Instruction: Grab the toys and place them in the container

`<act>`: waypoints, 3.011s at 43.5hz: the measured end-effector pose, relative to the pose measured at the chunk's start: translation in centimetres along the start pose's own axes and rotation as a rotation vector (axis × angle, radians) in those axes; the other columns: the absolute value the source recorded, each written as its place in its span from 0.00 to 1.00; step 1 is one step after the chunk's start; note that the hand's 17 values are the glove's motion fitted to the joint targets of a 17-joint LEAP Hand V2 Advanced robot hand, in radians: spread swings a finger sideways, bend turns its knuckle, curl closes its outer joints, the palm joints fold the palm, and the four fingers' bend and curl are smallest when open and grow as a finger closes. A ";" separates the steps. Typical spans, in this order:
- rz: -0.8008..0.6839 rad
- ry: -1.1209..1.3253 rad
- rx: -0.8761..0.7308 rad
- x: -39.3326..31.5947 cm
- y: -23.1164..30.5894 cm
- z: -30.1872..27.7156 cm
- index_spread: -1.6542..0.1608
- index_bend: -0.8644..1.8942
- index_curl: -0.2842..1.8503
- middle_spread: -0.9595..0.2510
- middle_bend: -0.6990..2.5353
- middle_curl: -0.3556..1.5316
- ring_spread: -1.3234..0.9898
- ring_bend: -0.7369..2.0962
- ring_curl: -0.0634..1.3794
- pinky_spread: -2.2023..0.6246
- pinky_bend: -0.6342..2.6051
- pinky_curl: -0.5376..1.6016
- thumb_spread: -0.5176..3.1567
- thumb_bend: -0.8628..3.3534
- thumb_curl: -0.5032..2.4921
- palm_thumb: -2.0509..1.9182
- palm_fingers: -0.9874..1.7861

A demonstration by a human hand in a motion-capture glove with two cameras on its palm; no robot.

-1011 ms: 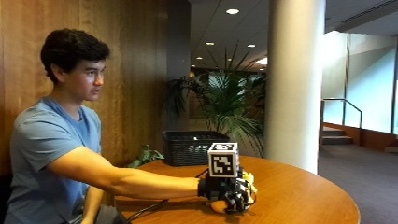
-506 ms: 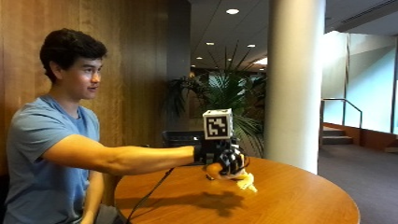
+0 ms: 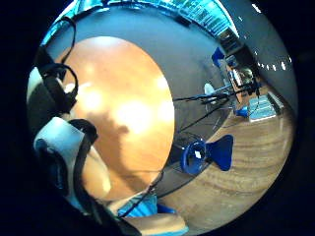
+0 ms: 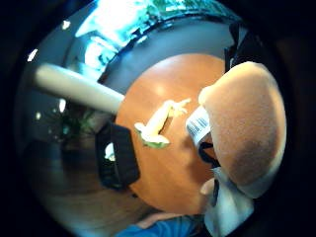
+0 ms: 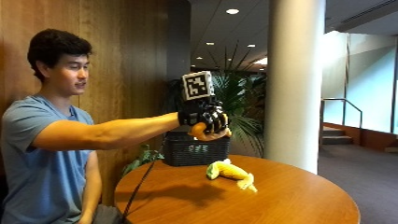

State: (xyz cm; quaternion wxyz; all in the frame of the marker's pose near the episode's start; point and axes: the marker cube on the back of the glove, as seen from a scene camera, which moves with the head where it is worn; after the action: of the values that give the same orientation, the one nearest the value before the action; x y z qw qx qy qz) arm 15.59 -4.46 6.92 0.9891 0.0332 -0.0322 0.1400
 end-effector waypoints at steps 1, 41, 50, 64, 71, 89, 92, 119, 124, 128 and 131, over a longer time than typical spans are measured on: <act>0.008 0.023 0.006 -0.1 0.1 -0.2 0.71 0.40 0.30 0.40 0.37 0.52 0.37 0.64 0.42 0.64 0.54 0.45 0.35 0.25 0.44 0.70 0.70; -0.337 -0.056 0.008 -28.7 8.2 -12.0 0.69 0.37 0.39 0.34 0.33 0.65 0.36 0.64 0.45 0.63 0.55 0.46 0.34 0.23 0.50 0.70 0.68; -0.409 -0.164 -0.052 -30.4 10.8 -8.6 0.69 0.37 0.40 0.34 0.32 0.67 0.36 0.64 0.45 0.63 0.55 0.46 0.35 0.22 0.51 0.70 0.67; -0.517 -0.085 -0.069 -34.2 13.3 -6.3 0.69 0.36 0.41 0.35 0.30 0.69 0.37 0.64 0.45 0.63 0.56 0.46 0.36 0.22 0.51 0.69 0.65; -0.465 -0.048 -0.074 -34.6 13.3 -5.4 0.70 0.35 0.41 0.36 0.29 0.70 0.37 0.64 0.45 0.63 0.57 0.46 0.37 0.21 0.51 0.69 0.64; -0.601 -0.172 -0.277 -35.5 13.5 -3.9 0.74 0.32 0.33 0.66 0.24 0.63 0.51 0.55 0.41 0.72 0.68 0.49 0.44 0.17 0.42 0.55 0.29; -0.606 -0.183 -0.240 -35.1 13.1 -4.4 0.74 0.33 0.31 0.73 0.24 0.61 0.54 0.52 0.37 0.74 0.69 0.48 0.44 0.18 0.39 0.53 0.28; -0.351 0.007 -0.149 -26.2 2.8 -2.4 0.74 0.35 0.25 0.90 0.27 0.47 0.61 0.47 0.30 0.79 0.66 0.44 0.45 0.20 0.31 0.52 0.31; -0.290 0.046 -0.167 -23.6 1.4 -0.2 0.74 0.35 0.25 0.90 0.27 0.46 0.62 0.46 0.29 0.79 0.65 0.43 0.45 0.20 0.30 0.52 0.30; -0.321 0.100 -0.192 -22.1 0.9 1.8 0.75 0.35 0.24 0.90 0.27 0.45 0.62 0.45 0.28 0.79 0.65 0.43 0.45 0.20 0.30 0.52 0.30; -0.316 0.063 -0.212 -20.9 0.4 3.3 0.75 0.34 0.24 0.90 0.27 0.44 0.62 0.45 0.28 0.79 0.65 0.43 0.45 0.20 0.29 0.52 0.30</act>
State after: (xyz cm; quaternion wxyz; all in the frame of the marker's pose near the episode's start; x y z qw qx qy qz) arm -4.74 -10.10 8.72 0.9972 -0.0711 -0.0101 -0.0202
